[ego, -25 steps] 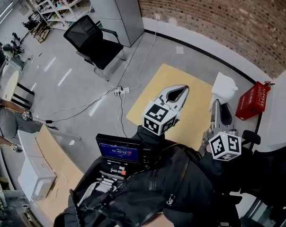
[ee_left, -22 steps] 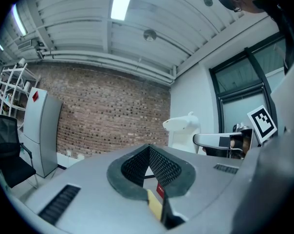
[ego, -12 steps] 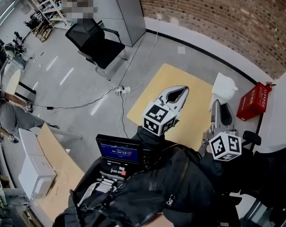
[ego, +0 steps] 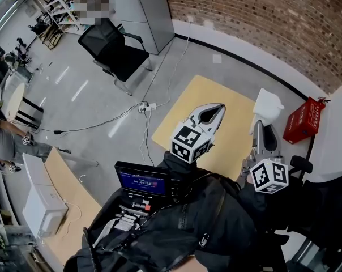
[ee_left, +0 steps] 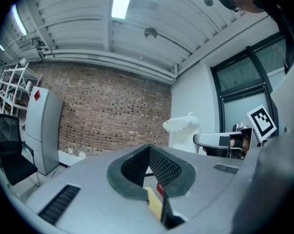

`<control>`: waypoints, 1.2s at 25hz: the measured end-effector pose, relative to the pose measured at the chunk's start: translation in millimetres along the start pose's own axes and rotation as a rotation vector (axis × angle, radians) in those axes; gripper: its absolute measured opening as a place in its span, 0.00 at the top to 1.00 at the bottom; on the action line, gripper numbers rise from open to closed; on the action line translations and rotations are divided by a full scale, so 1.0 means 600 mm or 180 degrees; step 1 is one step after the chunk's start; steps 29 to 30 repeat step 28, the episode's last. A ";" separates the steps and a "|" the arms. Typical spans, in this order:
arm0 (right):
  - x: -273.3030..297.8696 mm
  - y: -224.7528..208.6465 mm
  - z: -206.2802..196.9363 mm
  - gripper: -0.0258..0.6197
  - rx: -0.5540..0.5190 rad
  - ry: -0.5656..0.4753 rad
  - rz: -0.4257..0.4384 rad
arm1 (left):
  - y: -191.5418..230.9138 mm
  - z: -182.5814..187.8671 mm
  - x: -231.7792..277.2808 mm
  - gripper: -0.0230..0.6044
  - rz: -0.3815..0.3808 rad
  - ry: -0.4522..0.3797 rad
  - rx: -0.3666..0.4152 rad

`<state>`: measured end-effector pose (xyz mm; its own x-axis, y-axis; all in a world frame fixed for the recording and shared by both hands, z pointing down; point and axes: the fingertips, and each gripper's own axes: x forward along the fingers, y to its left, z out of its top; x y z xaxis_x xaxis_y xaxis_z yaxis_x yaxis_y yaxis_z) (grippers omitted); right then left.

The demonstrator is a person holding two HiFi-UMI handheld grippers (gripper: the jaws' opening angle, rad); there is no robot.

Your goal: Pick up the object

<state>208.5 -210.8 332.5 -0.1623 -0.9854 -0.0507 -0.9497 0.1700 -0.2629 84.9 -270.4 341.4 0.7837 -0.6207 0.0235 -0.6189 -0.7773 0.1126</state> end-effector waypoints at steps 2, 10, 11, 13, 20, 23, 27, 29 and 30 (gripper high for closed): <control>0.000 0.001 0.000 0.80 -0.0021 0.0002 -0.0002 | 0.001 -0.002 0.000 0.97 0.0006 0.0019 -0.0009; -0.003 0.003 -0.003 0.80 -0.0045 0.0026 -0.0004 | -0.002 -0.006 0.001 0.97 -0.0012 0.0024 0.0016; -0.003 0.002 -0.004 0.80 -0.0048 0.0031 -0.0007 | -0.003 -0.006 0.002 0.97 -0.0010 0.0028 0.0010; -0.004 0.001 -0.006 0.80 -0.0061 0.0042 -0.0013 | -0.004 -0.005 0.002 0.97 -0.0010 0.0027 0.0021; -0.006 0.009 -0.011 0.80 -0.0126 0.0063 -0.0013 | 0.009 -0.007 -0.007 0.97 0.0131 -0.0037 0.0214; -0.007 0.015 -0.015 0.80 -0.0139 0.0078 -0.0001 | 0.011 -0.013 -0.011 0.97 0.0152 -0.0004 0.0270; -0.005 0.018 -0.020 0.80 -0.0165 0.0104 0.0001 | 0.009 -0.019 -0.010 0.97 0.0140 0.0039 0.0333; -0.005 0.018 -0.021 0.80 -0.0176 0.0110 -0.0002 | 0.008 -0.020 -0.009 0.97 0.0135 0.0049 0.0352; -0.005 0.018 -0.021 0.80 -0.0176 0.0110 -0.0002 | 0.008 -0.020 -0.009 0.97 0.0135 0.0049 0.0352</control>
